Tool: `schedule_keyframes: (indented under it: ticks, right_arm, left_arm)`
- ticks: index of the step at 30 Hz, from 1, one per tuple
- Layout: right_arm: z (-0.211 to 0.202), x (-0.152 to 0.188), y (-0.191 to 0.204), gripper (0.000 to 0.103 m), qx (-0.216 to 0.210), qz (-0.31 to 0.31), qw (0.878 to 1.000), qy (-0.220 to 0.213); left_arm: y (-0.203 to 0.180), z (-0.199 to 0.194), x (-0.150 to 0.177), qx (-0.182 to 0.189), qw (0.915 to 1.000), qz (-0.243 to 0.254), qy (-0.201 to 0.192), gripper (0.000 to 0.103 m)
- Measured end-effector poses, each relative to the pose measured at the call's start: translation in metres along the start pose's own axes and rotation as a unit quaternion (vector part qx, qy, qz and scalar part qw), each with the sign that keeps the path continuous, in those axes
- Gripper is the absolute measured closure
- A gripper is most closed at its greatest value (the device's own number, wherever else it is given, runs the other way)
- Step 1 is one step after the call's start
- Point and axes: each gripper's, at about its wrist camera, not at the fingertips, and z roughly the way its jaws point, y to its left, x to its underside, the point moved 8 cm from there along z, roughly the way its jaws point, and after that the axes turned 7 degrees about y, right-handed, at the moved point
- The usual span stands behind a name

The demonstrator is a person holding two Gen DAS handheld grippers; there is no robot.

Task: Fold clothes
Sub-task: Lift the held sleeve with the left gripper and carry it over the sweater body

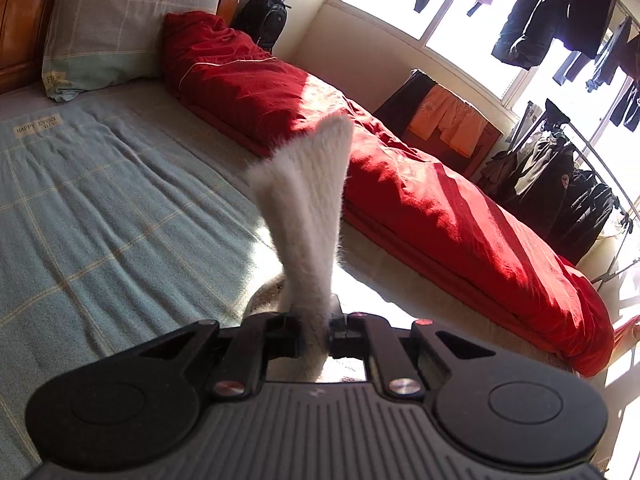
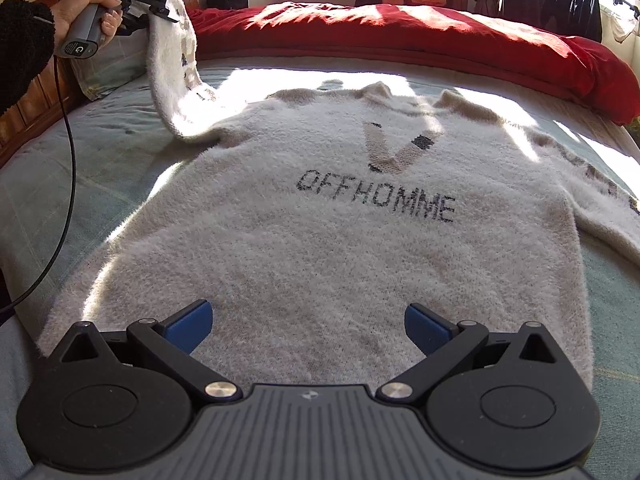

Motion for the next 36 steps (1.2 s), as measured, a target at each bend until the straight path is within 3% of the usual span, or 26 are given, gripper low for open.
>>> schedule_keyframes:
  ticks: [6, 18, 29, 36]
  right_arm:
    - [-0.015, -0.008, -0.005, 0.0, -0.016, 0.016, 0.999, -0.026]
    - [-0.018, 0.004, -0.014, 0.0, -0.026, 0.04, 0.998, -0.037]
    - [-0.024, 0.014, -0.034, 0.0, -0.032, 0.073, 0.996, -0.049]
    - [-0.025, 0.023, -0.043, 0.0, -0.037, 0.088, 0.994, -0.051]
  left_arm:
    - [-0.044, -0.009, 0.001, 0.018, 0.9993, 0.034, 0.004, 0.095]
    - [-0.125, -0.015, 0.023, 0.057, 0.9938, 0.094, 0.016, 0.095]
    - [-0.199, -0.007, 0.078, 0.109, 0.9834, 0.136, 0.049, 0.095]
    - [-0.228, 0.01, 0.116, 0.116, 0.977, 0.158, 0.083, 0.095]
